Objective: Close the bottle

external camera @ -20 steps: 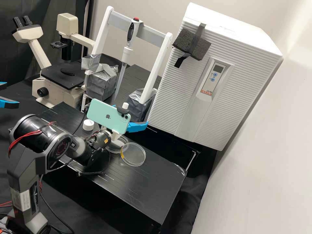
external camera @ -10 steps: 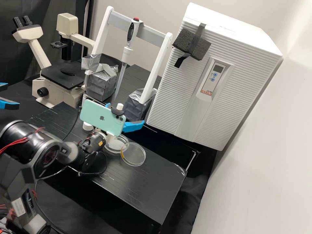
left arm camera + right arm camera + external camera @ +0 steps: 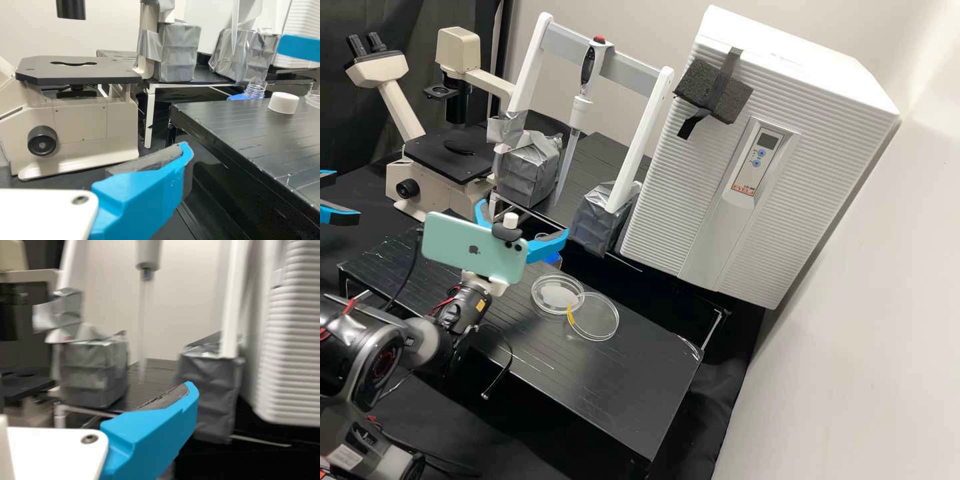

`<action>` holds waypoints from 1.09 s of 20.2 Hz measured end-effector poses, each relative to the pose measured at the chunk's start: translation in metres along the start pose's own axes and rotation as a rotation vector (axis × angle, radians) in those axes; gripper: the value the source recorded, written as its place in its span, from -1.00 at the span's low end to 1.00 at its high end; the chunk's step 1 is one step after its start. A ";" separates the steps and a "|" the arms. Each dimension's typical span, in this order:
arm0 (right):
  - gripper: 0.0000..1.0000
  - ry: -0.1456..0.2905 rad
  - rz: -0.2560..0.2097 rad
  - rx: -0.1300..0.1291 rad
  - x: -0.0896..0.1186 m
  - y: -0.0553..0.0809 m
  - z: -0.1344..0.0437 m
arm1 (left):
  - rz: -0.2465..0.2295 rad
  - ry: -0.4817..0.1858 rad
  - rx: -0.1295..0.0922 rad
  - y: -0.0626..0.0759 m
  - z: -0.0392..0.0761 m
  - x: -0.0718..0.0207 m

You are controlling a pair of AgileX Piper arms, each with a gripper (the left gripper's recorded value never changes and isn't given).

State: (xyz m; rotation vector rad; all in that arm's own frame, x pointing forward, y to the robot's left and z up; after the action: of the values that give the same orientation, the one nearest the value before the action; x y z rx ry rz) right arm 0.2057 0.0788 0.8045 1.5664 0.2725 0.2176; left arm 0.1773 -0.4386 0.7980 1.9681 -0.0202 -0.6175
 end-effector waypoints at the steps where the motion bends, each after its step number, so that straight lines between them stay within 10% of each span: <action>1: 1.00 0.006 -0.014 -0.005 -0.004 -0.005 -0.002 | 0.000 0.000 0.000 0.000 0.000 0.0000; 6: 1.00 0.028 -0.074 -0.047 -0.018 -0.020 -0.003 | 0.000 0.000 0.000 0.000 0.000 0.0000; 22: 1.00 -0.065 -0.140 -0.042 -0.019 -0.038 0.015 | -0.005 -0.011 0.002 -0.001 0.002 0.0008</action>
State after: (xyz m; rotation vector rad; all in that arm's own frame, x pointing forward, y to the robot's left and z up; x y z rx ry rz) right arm 0.1913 0.0586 0.7674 1.5030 0.3229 0.0626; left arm 0.1772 -0.4400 0.7966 1.9668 -0.0229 -0.6315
